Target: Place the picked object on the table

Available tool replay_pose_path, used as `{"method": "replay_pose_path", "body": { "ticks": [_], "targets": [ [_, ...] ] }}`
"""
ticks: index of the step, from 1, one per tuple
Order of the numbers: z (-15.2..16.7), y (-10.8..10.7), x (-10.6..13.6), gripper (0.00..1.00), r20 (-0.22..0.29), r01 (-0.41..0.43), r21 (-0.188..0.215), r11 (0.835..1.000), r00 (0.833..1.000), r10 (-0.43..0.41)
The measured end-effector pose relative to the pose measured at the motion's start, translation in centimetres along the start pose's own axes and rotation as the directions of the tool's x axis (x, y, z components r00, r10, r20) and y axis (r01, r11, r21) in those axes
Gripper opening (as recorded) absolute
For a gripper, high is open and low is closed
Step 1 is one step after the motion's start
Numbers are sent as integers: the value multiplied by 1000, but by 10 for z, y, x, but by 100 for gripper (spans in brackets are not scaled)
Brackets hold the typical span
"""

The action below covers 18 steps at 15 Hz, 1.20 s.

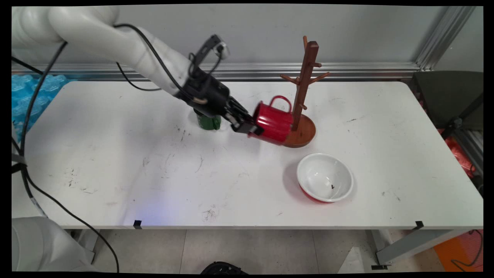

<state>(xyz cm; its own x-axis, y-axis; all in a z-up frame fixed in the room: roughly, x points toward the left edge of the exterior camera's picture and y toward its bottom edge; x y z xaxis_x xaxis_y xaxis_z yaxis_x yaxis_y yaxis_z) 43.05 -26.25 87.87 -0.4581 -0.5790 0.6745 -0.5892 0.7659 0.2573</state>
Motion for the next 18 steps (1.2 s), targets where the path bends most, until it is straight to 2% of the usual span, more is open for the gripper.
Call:
{"method": "replay_pose_path", "body": {
  "ticks": [6,8,14,16,18],
  "targets": [
    [-42,-25,3,0,95,-91,24,996,992,88],
    [-52,-32,5,0,139,-126,33,991,983,120],
    [-73,-42,0,0,313,-208,51,977,932,182],
    [-76,-41,-3,0,367,-232,51,971,909,198],
    [-77,-38,-7,0,420,-266,41,963,879,225]
  ]
}}
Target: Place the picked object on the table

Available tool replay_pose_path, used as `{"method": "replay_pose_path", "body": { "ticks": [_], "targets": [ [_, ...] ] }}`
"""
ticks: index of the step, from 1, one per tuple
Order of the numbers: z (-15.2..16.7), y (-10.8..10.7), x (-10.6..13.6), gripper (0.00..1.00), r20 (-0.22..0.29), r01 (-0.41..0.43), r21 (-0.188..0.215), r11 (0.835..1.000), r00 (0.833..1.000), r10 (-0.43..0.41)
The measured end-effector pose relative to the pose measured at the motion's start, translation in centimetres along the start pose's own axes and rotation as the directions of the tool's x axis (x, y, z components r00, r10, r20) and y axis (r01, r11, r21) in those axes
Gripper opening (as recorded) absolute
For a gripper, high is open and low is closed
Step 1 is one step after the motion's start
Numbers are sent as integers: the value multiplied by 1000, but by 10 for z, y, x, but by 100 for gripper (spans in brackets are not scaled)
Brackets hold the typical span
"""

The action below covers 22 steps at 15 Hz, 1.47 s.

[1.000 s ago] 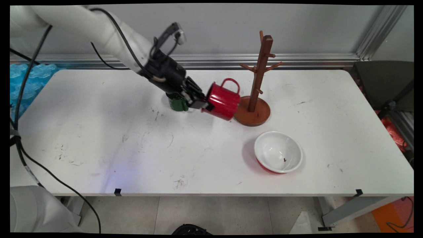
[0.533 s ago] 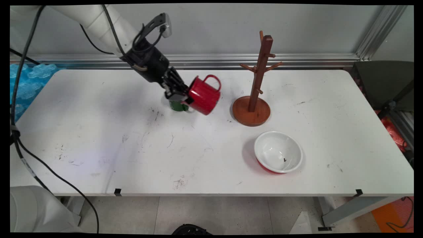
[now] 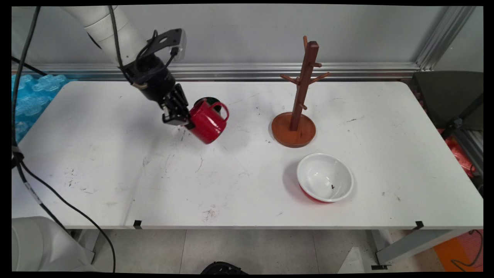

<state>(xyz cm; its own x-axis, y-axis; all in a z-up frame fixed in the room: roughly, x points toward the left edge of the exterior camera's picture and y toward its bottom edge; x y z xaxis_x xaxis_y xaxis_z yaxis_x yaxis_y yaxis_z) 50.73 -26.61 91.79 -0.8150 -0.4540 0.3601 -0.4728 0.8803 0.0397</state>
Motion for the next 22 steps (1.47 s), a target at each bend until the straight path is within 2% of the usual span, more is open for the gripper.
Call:
{"method": "replay_pose_path", "body": {
  "ticks": [5,8,12,17,22],
  "targets": [
    [4,9,-1,0,94,-105,5,994,990,104],
    [7,12,-1,0,140,-171,7,985,976,168],
    [10,12,-2,0,200,-255,18,967,948,247],
    [19,9,-1,0,242,-309,34,950,925,292],
    [34,7,0,0,262,-305,62,950,924,279]
  ]
}}
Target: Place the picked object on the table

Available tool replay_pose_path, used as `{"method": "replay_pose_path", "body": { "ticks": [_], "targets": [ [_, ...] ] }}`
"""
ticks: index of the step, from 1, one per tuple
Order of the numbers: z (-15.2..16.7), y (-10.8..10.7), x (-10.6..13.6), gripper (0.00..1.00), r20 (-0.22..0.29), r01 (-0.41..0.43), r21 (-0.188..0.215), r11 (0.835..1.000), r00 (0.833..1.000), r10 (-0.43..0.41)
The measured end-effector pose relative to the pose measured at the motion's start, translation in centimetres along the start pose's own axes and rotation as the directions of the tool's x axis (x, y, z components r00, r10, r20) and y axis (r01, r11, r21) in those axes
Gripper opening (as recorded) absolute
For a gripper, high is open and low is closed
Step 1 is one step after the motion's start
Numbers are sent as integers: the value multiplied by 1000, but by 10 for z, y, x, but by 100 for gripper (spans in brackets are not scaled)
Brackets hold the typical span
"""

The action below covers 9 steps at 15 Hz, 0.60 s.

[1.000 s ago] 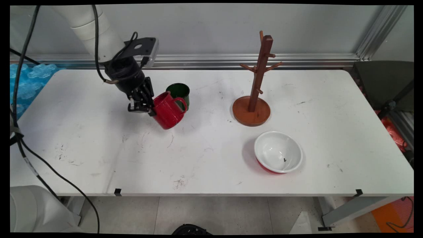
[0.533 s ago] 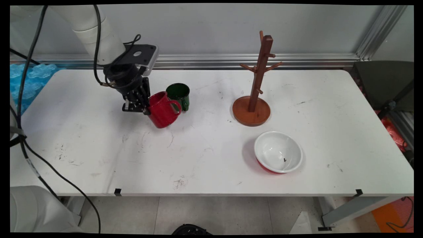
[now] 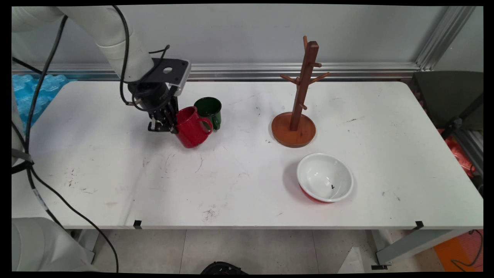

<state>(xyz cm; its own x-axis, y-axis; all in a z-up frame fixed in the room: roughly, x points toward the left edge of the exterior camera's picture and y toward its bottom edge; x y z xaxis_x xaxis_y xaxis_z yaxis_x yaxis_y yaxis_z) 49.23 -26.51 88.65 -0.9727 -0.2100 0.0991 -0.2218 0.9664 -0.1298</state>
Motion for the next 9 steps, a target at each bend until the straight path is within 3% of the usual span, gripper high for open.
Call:
{"method": "replay_pose_path", "body": {
  "ticks": [9],
  "targets": [
    [22,8,11,0,13,15,3,1000,1000,-15]
  ]
}}
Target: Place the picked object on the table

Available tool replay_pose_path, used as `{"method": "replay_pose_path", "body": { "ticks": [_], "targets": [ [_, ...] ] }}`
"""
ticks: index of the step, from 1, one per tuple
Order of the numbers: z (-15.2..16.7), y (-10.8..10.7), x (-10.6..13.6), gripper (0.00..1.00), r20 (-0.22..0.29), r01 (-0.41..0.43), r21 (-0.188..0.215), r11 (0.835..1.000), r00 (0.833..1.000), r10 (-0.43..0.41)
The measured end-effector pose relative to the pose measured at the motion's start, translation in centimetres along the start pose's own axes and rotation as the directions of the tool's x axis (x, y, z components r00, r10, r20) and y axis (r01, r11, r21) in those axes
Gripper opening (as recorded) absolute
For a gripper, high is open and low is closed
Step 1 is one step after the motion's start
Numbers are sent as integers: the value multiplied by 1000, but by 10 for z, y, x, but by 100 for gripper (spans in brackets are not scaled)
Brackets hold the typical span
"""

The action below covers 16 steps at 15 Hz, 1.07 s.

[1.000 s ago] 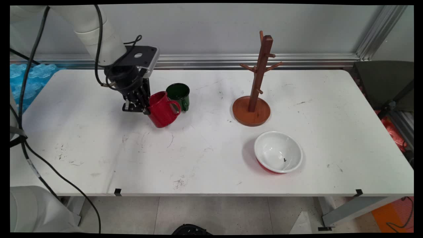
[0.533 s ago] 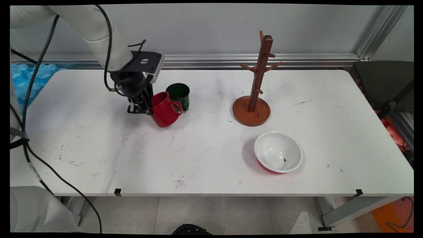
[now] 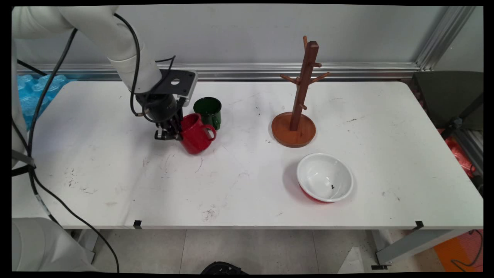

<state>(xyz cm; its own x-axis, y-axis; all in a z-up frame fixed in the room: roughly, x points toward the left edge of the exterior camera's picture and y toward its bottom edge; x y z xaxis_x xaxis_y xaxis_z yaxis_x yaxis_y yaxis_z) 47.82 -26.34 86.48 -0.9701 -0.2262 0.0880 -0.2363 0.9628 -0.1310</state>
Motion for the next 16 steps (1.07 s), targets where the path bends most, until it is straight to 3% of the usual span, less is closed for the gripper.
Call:
{"method": "replay_pose_path", "body": {
  "ticks": [6,7,16],
  "targets": [
    [10,0,4,0,10,0,9,1000,1000,0],
    [12,1,5,100,9,2,9,1000,1000,-2],
    [21,-2,12,100,7,10,20,1000,1000,-10]
  ]
}}
